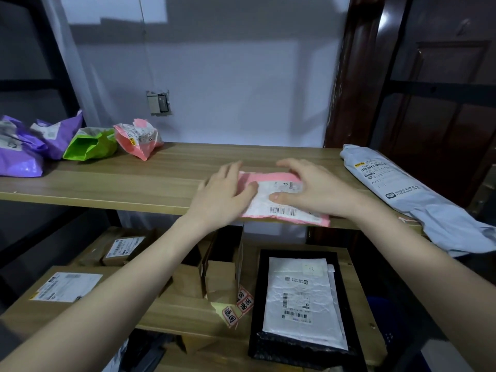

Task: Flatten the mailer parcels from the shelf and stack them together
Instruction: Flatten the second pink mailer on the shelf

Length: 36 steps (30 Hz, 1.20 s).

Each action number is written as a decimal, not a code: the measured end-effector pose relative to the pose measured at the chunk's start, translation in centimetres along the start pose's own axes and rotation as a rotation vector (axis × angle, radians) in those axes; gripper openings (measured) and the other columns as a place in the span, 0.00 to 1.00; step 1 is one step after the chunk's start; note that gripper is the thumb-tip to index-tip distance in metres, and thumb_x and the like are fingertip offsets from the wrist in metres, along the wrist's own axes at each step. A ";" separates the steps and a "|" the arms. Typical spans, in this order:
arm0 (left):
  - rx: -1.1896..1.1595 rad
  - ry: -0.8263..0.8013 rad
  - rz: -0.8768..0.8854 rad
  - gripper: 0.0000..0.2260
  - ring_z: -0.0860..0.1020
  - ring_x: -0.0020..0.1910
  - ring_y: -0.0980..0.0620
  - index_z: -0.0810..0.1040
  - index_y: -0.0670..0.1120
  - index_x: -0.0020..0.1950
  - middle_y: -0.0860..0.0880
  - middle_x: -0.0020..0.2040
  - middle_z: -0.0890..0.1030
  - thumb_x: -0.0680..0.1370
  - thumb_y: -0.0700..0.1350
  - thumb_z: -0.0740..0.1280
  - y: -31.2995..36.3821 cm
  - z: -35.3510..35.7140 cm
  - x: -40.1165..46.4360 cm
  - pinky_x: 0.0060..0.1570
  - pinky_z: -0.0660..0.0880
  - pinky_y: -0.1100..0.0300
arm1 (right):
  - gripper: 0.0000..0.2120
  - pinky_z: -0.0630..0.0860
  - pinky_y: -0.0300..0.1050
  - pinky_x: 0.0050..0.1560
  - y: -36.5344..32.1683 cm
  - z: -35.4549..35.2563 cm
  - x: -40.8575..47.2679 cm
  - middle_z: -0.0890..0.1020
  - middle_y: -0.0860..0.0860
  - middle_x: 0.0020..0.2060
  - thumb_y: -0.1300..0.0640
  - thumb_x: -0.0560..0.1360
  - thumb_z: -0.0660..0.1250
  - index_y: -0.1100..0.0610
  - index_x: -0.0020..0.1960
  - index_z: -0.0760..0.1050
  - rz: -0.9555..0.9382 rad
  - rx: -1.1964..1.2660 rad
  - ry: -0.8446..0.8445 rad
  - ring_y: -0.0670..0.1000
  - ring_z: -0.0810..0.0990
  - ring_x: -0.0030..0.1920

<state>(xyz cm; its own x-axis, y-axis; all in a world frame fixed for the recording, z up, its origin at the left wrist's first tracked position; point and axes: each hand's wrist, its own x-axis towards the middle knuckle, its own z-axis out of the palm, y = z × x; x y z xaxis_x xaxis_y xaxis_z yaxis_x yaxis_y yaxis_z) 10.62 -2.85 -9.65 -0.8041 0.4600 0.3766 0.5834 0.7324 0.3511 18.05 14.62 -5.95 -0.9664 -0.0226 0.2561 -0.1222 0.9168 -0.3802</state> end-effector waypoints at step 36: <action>-0.642 -0.455 -0.424 0.24 0.77 0.41 0.48 0.62 0.47 0.71 0.43 0.49 0.79 0.77 0.44 0.67 -1.4 29.0 -7.0 0.44 0.73 0.57 | 0.40 0.74 0.33 0.42 17.0 22.5 -10.4 0.67 0.54 0.67 0.69 0.70 0.68 0.50 0.76 0.54 0.700 0.615 -0.153 0.48 0.70 0.57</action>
<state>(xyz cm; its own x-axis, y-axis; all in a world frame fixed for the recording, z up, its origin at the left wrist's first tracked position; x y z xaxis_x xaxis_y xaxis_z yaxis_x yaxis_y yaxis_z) 12.08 7.44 -37.63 -0.8546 0.4691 -0.2226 0.0684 0.5267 0.8473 20.94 21.48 -35.03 -0.8790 0.3614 -0.3110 0.4415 0.3710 -0.8170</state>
